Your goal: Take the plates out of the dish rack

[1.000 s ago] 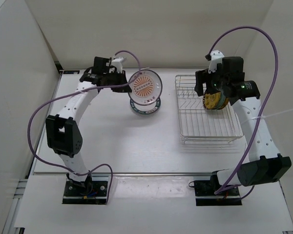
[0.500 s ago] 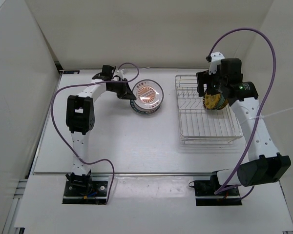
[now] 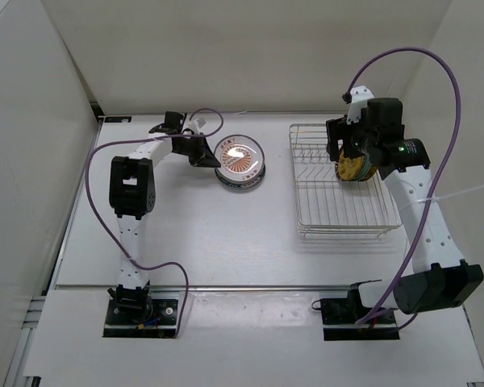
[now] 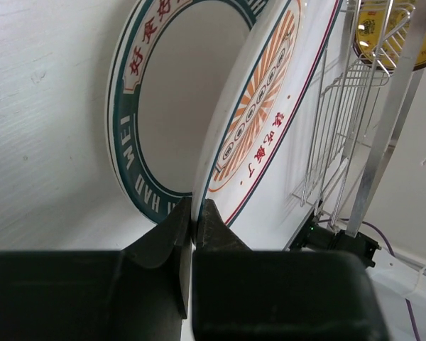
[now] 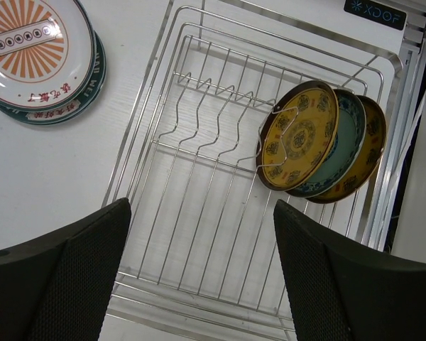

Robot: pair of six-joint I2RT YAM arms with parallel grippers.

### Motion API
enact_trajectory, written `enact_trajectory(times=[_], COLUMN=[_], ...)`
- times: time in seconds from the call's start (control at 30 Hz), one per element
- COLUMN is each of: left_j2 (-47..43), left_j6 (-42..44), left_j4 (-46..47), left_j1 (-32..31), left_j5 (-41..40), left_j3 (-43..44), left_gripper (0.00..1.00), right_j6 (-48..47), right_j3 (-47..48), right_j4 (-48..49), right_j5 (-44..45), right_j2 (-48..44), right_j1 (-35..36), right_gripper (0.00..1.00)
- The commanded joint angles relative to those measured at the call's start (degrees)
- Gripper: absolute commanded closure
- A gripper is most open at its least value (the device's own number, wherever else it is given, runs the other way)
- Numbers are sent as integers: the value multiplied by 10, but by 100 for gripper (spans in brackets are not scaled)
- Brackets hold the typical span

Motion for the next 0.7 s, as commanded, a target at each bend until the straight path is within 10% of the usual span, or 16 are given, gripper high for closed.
enact_trajectory(times=[0.0, 0.43, 0.67], left_j2=[-13, -40, -81], left_j6=[-2, -2, 21], left_j4=[3, 9, -19], left_j1=[-1, -6, -12], left_j5=[34, 34, 27], left_j3=[22, -4, 8], left_gripper=[88, 66, 37], right_j6=[-2, -2, -2], right_j3=[-3, -20, -26], right_j4=[18, 23, 23], right_j5=[-3, -8, -3], right_j2=[-13, -34, -46], right_j1=[1, 1, 1], right_gripper=[16, 17, 17])
